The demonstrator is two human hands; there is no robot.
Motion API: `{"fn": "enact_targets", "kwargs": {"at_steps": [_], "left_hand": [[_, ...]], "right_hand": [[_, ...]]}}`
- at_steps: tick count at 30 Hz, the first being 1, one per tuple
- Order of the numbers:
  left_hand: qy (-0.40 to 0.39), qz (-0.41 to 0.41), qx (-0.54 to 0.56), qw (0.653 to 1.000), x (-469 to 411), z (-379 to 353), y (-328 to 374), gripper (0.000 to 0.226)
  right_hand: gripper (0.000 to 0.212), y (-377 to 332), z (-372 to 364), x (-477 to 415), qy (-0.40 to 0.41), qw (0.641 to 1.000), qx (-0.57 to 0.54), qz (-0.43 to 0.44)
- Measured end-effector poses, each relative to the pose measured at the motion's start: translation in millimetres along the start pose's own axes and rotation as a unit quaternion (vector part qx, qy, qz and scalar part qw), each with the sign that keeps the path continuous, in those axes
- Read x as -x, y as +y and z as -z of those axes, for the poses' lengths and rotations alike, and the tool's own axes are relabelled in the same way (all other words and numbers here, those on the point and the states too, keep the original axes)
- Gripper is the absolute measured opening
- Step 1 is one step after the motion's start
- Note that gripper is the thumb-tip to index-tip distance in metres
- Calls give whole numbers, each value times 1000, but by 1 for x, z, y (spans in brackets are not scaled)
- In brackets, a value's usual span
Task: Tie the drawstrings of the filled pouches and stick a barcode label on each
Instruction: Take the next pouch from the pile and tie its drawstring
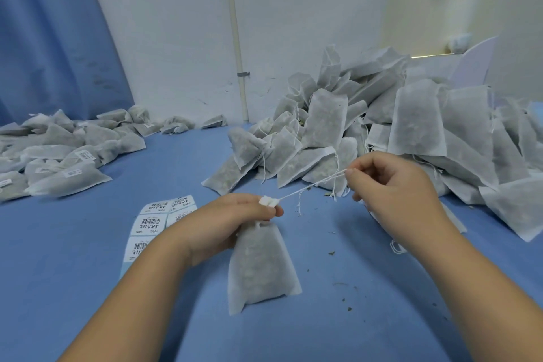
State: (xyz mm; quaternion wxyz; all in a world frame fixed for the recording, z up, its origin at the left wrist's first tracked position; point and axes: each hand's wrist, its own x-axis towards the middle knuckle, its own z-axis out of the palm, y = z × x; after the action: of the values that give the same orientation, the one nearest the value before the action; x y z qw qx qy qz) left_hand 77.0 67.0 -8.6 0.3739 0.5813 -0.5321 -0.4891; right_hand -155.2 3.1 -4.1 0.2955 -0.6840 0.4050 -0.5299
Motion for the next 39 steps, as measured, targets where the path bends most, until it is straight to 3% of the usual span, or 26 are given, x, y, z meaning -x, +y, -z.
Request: {"fn": "enact_targets", "kwargs": {"at_steps": [5,10,15,19,29,39], "left_hand": [[43,20,-2,999,-6,3,-4,19],[101,22,23,994,-15,-9,-7,31],[126,-15,81,989,-23,-22,-8,32],[117,-34,163,979,-21,-21,-4,35],[77,-51,264,960,-19,-19,1,44],[30,-56,266,962,-16,-22,4,53]], "right_hand": [[18,-6,-1,2,-24,997,-64,-18],[20,-14,-12,16,-61,994,-61,66],[7,-19,-31,35,-134,958,81,240],[8,-15,-39,42,-179,928,168,281],[10,-13,-34,38,-162,919,217,287],[16,-3,-43,35,-141,972,130,134]]}}
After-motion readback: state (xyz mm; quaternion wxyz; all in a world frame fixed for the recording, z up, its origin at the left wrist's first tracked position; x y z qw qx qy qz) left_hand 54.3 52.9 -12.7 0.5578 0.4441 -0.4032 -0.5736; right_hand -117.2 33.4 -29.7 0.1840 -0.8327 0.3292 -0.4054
